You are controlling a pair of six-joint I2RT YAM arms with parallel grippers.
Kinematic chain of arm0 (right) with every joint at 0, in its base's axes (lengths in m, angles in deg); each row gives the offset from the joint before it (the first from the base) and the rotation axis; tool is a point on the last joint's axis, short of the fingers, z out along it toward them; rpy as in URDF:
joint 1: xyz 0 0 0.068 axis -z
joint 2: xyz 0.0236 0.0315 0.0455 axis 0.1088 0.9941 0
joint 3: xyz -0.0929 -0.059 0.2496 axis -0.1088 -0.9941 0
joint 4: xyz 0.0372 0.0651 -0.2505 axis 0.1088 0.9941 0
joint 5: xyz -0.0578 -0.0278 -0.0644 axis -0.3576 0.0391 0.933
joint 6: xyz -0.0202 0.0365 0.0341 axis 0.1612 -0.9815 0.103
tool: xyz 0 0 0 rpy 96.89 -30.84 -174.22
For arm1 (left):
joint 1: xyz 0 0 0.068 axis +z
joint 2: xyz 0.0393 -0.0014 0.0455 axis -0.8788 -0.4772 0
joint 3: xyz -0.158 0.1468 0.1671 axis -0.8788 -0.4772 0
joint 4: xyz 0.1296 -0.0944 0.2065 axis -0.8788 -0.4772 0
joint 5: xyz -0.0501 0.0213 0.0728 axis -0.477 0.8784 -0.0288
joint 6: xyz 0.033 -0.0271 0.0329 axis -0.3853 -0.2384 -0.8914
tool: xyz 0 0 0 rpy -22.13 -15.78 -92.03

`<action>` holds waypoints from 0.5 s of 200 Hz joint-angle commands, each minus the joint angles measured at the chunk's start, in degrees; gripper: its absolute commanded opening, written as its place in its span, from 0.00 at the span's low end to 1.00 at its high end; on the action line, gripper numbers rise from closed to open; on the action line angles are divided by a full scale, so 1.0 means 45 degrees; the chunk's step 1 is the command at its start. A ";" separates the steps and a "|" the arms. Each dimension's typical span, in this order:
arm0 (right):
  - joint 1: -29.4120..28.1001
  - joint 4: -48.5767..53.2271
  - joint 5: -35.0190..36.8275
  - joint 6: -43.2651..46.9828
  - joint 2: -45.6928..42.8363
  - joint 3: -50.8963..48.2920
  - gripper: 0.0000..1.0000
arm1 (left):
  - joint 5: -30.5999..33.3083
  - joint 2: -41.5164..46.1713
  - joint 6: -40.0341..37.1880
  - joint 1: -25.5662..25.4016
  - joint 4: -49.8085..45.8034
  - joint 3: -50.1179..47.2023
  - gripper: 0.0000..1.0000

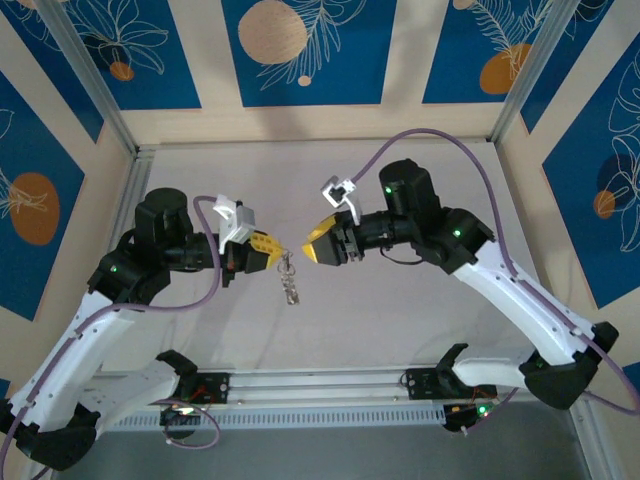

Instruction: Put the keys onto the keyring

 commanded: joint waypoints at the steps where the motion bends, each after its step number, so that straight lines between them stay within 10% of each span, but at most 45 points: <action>1: -0.0252 -0.0403 0.0390 0.0957 -0.0715 -0.0298 0.45 | -0.0904 0.0241 0.0446 -0.0110 0.0857 0.0395 0.00; 100: -0.0542 -0.3457 -0.0925 0.1573 -0.0466 -0.0662 0.39 | -0.2061 0.0463 0.4644 -0.0106 0.6467 -0.0921 0.00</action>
